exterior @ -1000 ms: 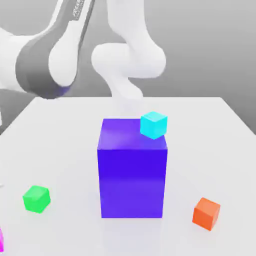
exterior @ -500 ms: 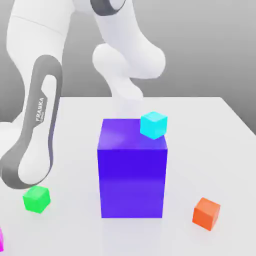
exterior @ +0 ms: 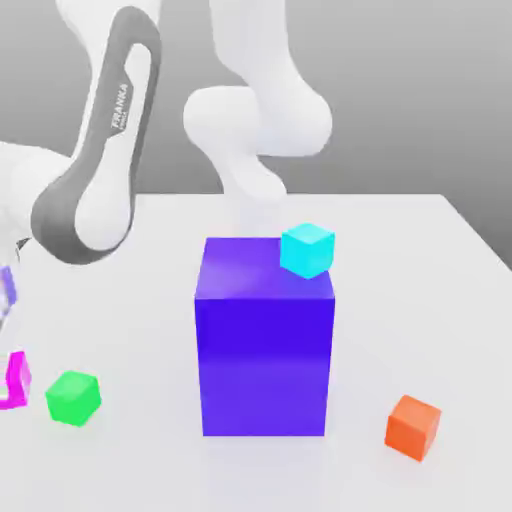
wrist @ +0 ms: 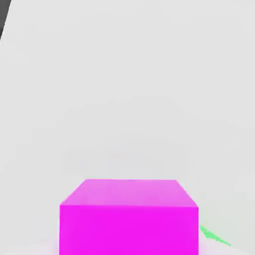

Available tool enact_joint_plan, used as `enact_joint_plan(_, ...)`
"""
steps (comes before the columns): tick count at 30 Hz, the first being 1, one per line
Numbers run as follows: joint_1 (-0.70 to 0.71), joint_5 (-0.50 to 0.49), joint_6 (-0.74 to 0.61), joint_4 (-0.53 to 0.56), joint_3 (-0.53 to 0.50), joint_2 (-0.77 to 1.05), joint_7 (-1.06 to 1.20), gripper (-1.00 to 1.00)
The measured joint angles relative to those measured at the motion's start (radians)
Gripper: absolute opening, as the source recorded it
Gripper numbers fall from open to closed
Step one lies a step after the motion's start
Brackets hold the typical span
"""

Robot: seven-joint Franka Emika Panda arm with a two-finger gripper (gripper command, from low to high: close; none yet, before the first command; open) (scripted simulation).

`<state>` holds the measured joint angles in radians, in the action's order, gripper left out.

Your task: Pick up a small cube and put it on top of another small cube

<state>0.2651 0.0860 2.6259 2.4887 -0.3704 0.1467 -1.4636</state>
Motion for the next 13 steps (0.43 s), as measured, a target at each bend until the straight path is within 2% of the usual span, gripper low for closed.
enact_joint_plan(4,0.014,-0.077,0.022,0.142,-0.012,-0.130,-0.143,-1.00)
enact_joint_plan(6,0.019,-0.049,0.068,0.165,-0.001,-0.105,-0.139,-1.00)
enact_joint_plan(9,0.038,0.047,0.159,0.165,0.042,-0.007,-0.074,-1.00)
enact_joint_plan(10,0.054,0.082,0.191,0.163,0.065,0.029,-0.049,1.00)
enact_joint_plan(13,0.054,0.082,0.191,0.163,0.065,0.029,-0.049,1.00)
